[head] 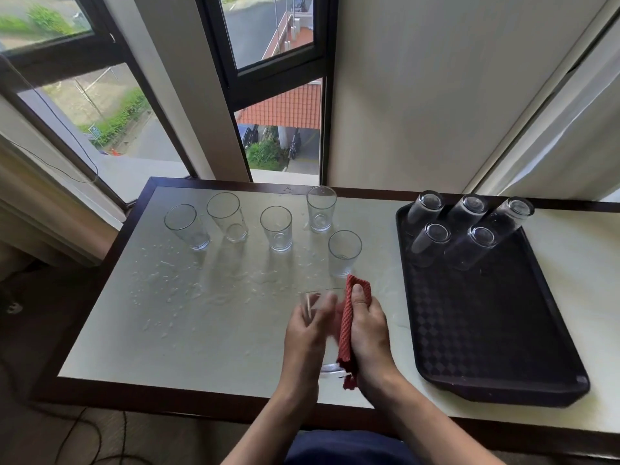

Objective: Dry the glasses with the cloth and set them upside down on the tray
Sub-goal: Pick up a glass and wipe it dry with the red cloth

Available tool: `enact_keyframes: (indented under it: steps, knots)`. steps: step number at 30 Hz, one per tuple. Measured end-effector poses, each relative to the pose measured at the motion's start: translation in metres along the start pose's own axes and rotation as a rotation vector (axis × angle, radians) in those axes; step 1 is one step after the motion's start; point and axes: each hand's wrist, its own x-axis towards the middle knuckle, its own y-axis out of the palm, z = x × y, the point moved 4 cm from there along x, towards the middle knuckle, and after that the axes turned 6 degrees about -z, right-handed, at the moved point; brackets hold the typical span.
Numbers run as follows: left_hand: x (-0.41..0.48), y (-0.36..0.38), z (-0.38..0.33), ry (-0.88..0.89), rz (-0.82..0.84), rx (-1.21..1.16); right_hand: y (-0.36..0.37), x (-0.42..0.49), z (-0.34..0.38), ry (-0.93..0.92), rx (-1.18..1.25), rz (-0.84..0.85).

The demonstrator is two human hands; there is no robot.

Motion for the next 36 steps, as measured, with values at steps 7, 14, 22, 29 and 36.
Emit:
enact_keyframes:
  steps: [7,14,22,29,36]
  knots:
    - [0.010,-0.001,-0.007,0.129,-0.124,-0.143,0.013,-0.026,0.006,0.392,0.345,0.278]
    - [0.015,0.006,-0.001,0.402,0.004,0.229,-0.005,-0.002,0.012,0.613,0.425,0.317]
    - [0.020,-0.028,-0.019,0.551,-0.005,0.470,-0.015,0.001,-0.016,0.535,0.451,0.187]
    - [0.011,-0.033,-0.017,0.478,0.143,0.910,-0.009,-0.017,0.018,0.068,0.253,0.449]
    - [-0.006,-0.019,-0.031,0.728,0.153,1.063,0.003,-0.016,0.034,-0.024,0.014,0.519]
